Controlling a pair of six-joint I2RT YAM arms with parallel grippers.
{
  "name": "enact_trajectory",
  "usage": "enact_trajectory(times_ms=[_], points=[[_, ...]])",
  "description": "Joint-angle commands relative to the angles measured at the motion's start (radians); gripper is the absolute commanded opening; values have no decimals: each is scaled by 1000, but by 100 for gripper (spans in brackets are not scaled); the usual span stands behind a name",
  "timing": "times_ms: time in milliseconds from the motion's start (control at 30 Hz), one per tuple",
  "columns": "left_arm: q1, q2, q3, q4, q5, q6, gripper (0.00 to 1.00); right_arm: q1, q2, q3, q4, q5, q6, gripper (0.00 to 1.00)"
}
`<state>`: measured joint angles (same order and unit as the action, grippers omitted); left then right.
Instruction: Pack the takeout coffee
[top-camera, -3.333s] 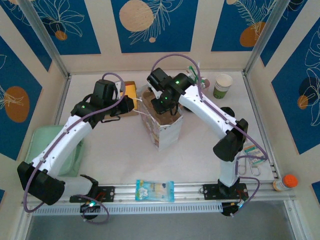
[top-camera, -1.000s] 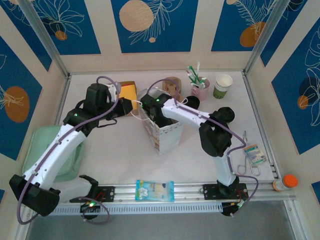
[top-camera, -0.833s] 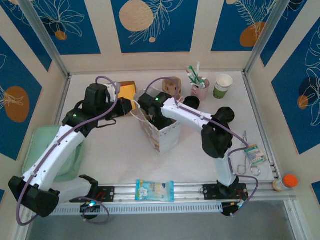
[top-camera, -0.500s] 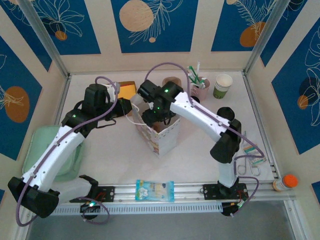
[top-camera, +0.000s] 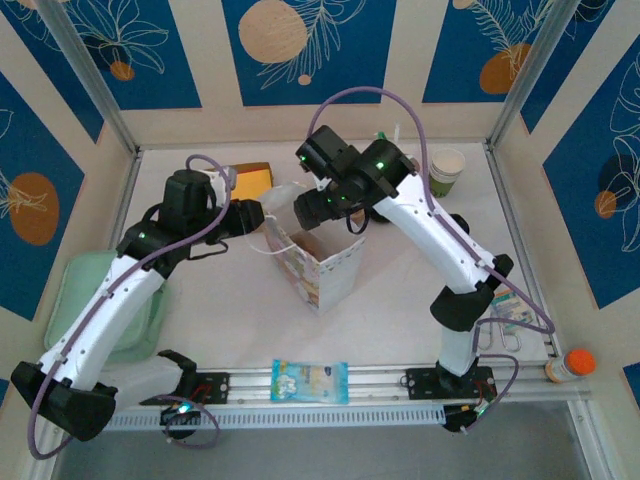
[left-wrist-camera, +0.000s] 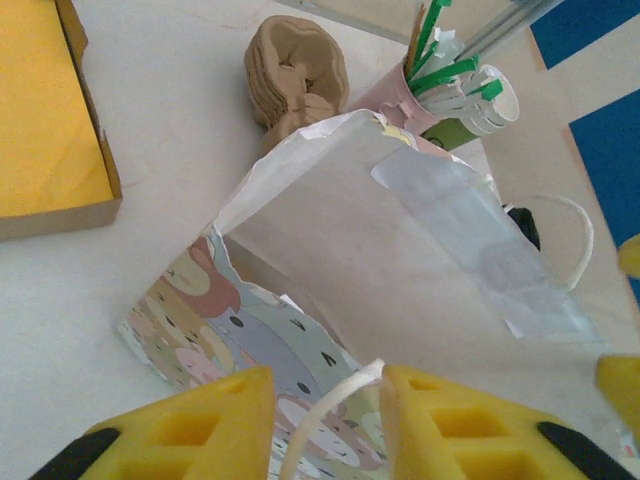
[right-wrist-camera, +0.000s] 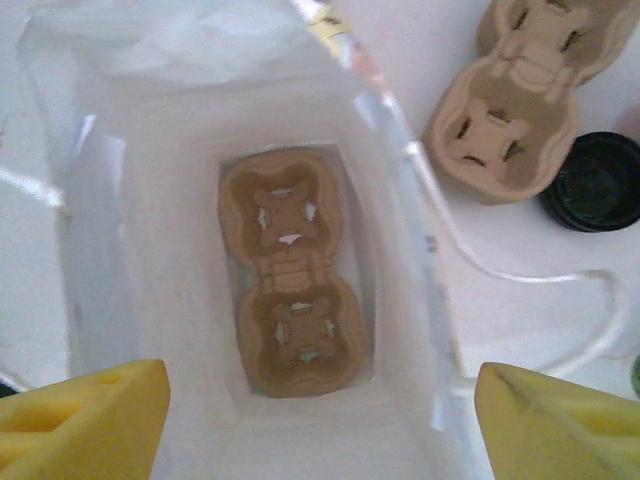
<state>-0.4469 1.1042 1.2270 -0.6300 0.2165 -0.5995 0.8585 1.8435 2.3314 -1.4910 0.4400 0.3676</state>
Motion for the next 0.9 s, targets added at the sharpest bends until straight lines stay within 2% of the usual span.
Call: enact_trajectory(times_ms=[0,67,333,433,567,867], points=[[11,-15,43,-34,-26,29,46,-26,-36,17,-49,32,-13,80],[11,-17,49,-38,-39,38,55,-39,-59,-5,-42,31,-14,80],[20,51,109,-61,-58,70,66,-101,-151,-137,-17,5,-8,78],[27,77,89,-11,1,36,68,-139,-216,-241,41,-75,-4,75],[30,138,36,92,84,-17,67,-167,-297,-418,148,-262,-7,70],[30,281,51,258,194,-68,66,-165,-373,-641,289,-443,21,64]])
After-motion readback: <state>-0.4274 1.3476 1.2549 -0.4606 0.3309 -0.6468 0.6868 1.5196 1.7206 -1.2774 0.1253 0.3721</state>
